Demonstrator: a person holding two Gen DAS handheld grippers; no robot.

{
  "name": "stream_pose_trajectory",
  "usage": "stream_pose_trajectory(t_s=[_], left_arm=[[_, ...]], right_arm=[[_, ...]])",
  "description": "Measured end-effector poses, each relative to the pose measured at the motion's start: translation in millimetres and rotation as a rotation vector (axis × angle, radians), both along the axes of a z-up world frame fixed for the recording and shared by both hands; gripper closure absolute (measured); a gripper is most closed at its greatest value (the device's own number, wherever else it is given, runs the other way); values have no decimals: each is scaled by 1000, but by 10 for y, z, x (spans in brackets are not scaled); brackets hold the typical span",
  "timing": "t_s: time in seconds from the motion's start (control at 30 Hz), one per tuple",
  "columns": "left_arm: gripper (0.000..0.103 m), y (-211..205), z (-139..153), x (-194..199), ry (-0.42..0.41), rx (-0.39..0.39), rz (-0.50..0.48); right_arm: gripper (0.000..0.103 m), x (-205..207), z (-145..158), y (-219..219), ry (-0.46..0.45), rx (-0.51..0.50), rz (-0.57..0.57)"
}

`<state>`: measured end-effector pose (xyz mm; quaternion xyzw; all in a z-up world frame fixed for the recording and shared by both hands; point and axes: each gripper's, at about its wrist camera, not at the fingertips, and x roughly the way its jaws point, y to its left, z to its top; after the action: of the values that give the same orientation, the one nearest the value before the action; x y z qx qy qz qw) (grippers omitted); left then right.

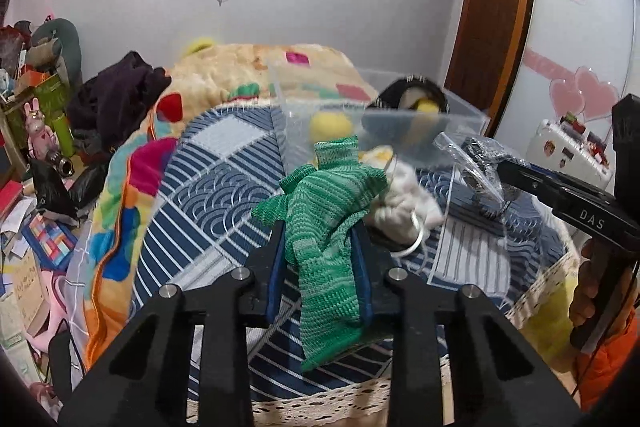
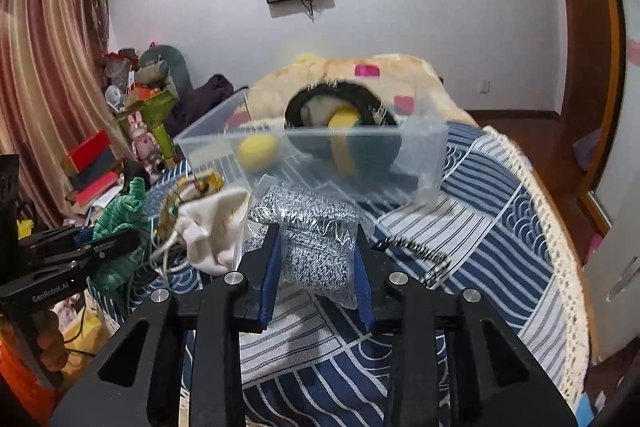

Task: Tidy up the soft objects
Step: 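Grasp the green knitted sock with the left tool while the right tool grasps the bagged grey sock, then lower the green sock into the box with the left tool while the right tool drops the bagged sock in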

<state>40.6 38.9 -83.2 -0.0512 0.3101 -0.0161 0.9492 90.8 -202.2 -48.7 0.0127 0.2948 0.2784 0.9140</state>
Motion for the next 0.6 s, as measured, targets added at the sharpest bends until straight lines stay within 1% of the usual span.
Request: stream_pose_trajectory(t_s=[0.2,0.4,0.6], left_arm=[[73,48,241,75,-68,-16,5],[73,38,487,348,-132,-11,8],[73,25,615,675,-155,-1,15]], right_arm=[[73,-34,249,-54,-65,41,-14],[73,39,460,-19,-129,58,-27],[73,229,570,134,-157,76,-25]])
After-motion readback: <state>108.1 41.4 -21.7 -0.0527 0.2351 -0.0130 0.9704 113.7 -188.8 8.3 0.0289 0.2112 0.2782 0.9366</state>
